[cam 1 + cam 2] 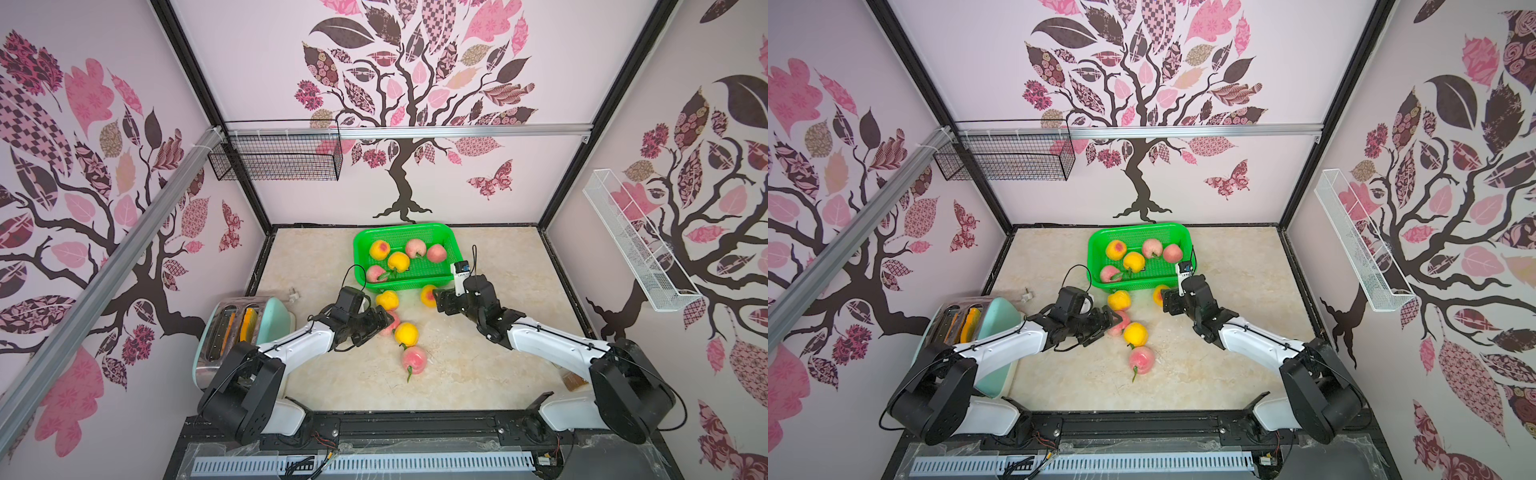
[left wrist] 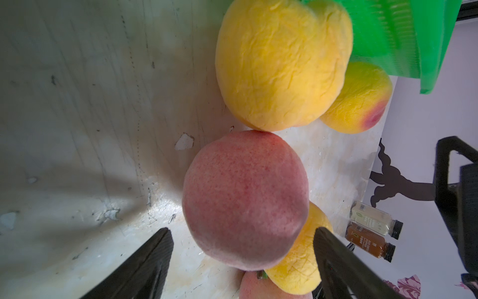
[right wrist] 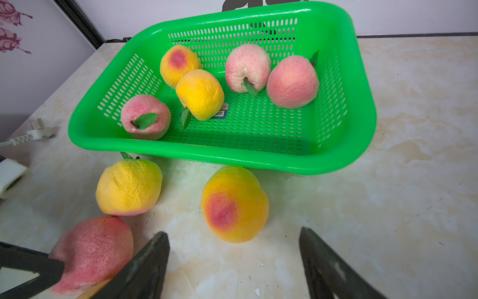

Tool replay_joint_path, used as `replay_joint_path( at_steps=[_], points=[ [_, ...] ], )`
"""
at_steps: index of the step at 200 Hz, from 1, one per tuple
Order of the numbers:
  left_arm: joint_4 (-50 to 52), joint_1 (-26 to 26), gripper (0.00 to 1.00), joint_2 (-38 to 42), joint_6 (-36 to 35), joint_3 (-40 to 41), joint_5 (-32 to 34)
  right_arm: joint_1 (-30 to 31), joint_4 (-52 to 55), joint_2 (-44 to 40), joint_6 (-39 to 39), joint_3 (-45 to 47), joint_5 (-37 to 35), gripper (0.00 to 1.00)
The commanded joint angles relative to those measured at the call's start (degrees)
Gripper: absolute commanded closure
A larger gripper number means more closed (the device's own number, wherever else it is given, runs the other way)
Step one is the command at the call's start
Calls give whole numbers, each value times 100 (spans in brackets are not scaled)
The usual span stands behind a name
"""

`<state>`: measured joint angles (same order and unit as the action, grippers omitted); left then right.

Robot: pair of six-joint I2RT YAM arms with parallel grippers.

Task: Put the peaches into the basket
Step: Pick up the peach from the center of the board.

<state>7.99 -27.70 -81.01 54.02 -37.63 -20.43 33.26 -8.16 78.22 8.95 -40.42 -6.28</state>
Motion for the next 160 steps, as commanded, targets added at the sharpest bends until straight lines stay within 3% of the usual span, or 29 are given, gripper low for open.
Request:
replay_joint_path(
  at_steps=[1,160],
  points=[
    [-92,-19,11,-77,-14,-148,130,26,77,-131,-26,-16,-91,19],
    [-390,-63,14,-472,283,-183,135,26,81,-188,-50,1,-143,19]
  ],
)
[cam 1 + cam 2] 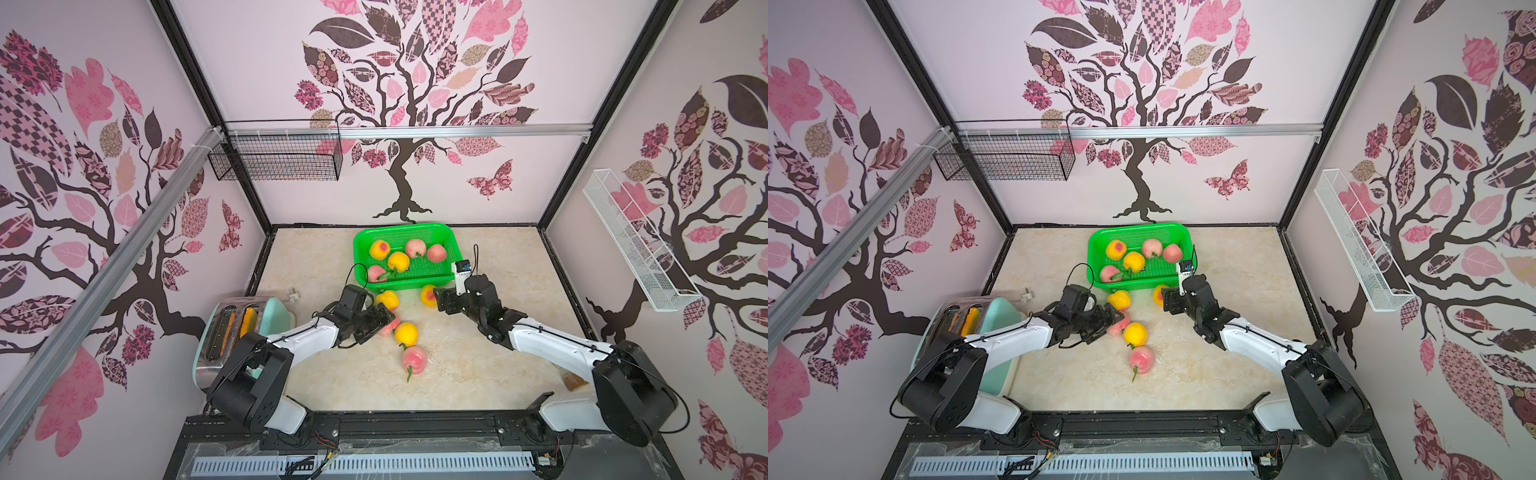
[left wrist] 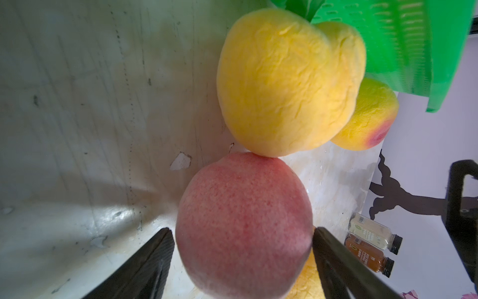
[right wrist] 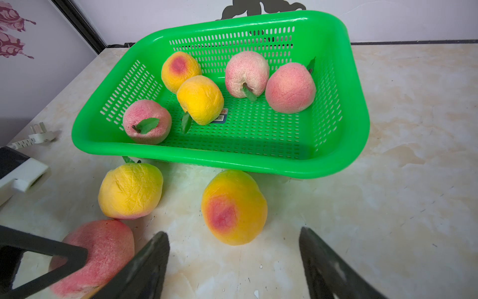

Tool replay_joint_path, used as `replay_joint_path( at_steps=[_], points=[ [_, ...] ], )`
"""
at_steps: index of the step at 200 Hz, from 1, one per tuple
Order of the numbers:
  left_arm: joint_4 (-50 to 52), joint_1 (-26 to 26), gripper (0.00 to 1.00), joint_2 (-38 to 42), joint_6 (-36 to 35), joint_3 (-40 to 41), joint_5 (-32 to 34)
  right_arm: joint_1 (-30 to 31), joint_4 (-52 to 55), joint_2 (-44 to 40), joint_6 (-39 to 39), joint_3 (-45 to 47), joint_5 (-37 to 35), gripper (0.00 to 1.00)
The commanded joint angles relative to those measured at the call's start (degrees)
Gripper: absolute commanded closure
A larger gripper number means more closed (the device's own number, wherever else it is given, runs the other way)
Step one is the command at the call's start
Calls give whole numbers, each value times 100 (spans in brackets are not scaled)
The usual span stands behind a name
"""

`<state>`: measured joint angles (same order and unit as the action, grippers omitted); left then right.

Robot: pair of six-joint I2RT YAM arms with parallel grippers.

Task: Put the peaches into the basket
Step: Pick up the peach from the center of the board.

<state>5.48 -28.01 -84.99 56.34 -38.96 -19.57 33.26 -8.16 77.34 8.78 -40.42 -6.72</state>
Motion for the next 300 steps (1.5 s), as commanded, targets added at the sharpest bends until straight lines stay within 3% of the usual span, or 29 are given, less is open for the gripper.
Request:
replay_joint_path(
  at_steps=[1,113,300],
  points=[
    [-141,-31,14,-72,48,-46,50,24,84,-103,-33,0,-96,19],
    [-264,-32,26,-13,139,47,94,24,73,-96,-34,-1,-115,19],
    [34,-35,27,299,92,69,173,23,61,-106,-11,10,-110,19]
  ],
)
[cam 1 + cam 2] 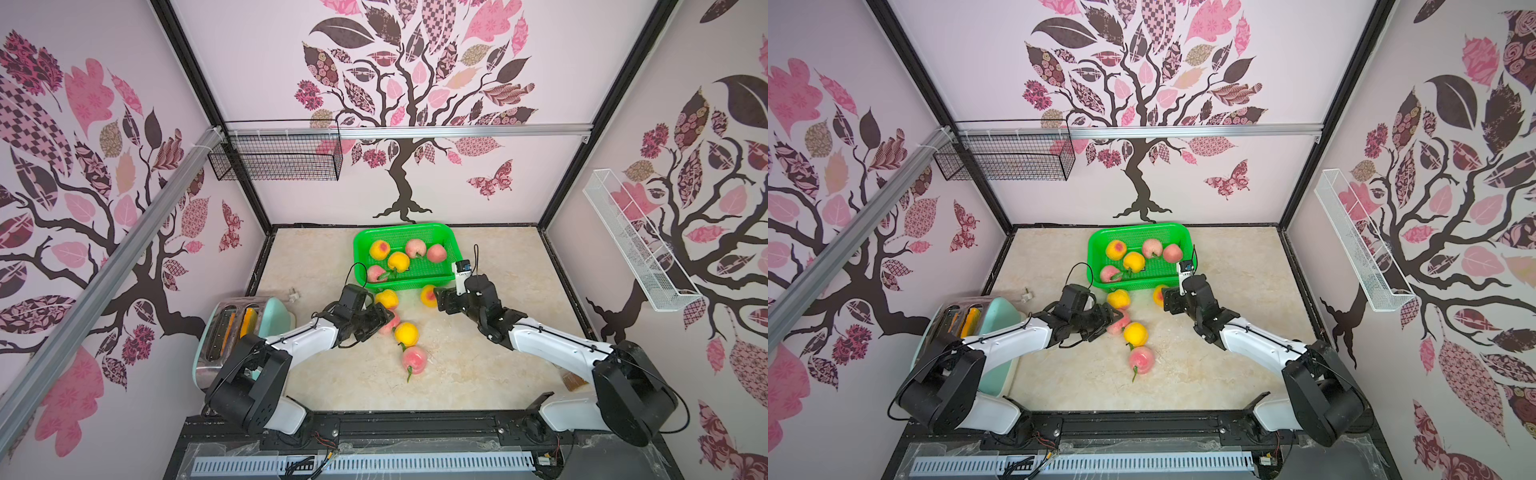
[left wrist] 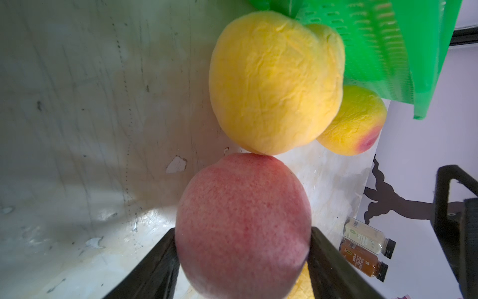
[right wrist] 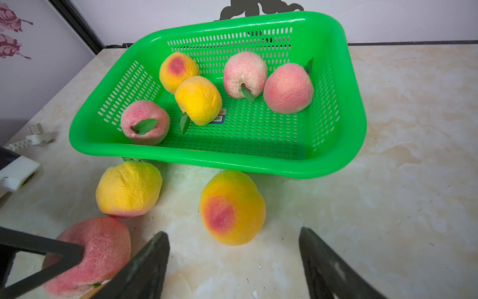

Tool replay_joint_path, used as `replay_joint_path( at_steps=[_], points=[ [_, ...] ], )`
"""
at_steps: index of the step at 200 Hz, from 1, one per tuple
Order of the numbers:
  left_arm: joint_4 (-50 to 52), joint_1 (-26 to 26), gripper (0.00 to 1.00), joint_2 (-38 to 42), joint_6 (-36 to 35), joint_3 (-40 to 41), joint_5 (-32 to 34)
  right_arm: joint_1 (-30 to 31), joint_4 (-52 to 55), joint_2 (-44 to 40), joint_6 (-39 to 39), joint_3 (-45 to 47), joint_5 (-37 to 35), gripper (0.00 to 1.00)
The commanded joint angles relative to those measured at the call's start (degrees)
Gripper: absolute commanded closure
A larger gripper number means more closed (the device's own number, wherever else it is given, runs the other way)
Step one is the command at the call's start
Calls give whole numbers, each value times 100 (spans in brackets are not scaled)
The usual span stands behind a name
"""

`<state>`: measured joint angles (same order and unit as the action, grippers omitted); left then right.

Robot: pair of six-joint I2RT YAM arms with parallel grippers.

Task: Put the peaches into the basket
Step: Pick up the peach from the center of the board, then place the peach in the basket.

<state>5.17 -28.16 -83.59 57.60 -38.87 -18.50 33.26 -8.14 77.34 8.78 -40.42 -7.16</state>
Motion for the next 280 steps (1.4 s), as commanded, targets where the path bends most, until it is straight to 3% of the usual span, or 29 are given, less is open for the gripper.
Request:
replay_joint_path(
  at_steps=[1,153,280],
  points=[
    [69,-17,27,163,-32,58,66,28,59,-110,-9,14,-66,19],
    [982,-14,27,1026,-179,-223,283,31,41,-175,0,47,-74,19],
    [1557,248,27,1065,-723,-1341,467,29,32,-274,10,70,-65,19]
  ],
)
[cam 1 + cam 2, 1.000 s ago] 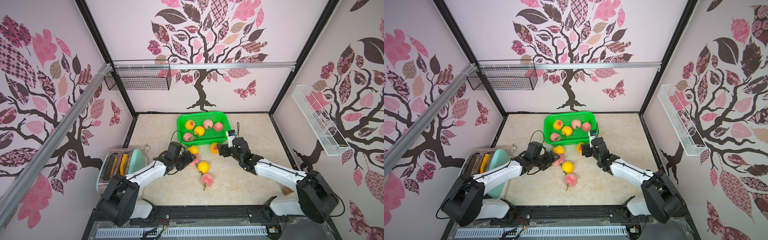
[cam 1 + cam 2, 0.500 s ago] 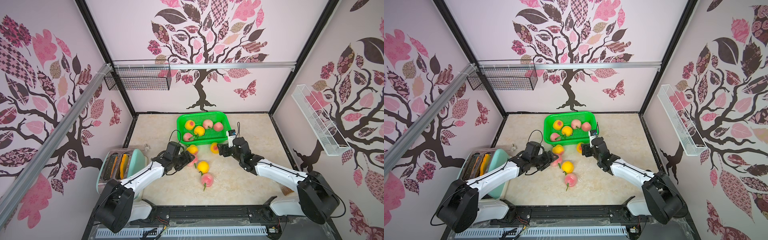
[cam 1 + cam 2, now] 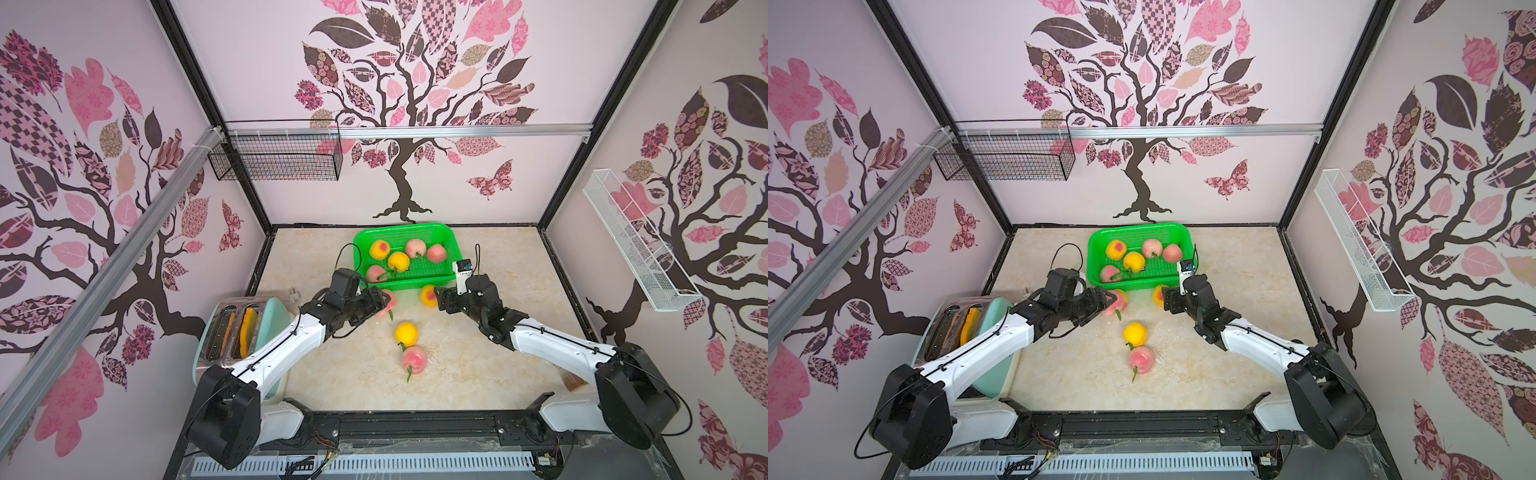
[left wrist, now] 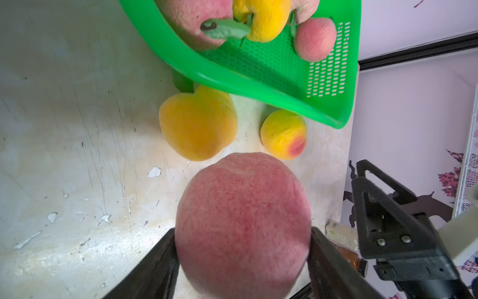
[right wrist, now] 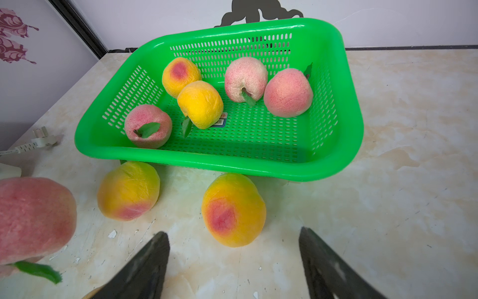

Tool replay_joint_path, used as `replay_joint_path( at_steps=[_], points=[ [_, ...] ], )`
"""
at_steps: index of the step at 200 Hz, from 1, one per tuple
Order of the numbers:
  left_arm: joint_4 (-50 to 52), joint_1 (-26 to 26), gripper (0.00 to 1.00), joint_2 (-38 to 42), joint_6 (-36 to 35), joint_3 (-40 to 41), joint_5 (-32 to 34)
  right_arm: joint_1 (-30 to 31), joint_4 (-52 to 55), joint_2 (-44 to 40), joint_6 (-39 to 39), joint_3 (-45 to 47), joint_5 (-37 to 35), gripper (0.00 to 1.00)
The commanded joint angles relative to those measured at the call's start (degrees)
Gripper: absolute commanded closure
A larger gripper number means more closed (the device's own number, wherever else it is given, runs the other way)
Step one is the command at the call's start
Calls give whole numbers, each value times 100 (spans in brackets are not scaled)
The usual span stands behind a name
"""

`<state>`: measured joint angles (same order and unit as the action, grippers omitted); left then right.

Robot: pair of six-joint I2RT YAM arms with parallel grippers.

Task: Put the peaches into the basket
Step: Place the peach in the basket.

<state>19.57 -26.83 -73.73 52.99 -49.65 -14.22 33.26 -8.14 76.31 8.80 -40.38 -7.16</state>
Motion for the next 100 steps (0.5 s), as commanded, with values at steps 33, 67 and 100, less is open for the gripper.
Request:
replay_joint_path(
  at_steps=[33,67,100],
  points=[
    [165,231,27,-42,-401,-539,-49,25,32,-213,14,83,-71,19],
    [238,339,27,-321,-625,-900,-151,23,32,-240,9,96,-74,19],
    [297,417,27,-717,-824,-1361,-261,23,32,-247,11,105,-67,19]
  ],
)
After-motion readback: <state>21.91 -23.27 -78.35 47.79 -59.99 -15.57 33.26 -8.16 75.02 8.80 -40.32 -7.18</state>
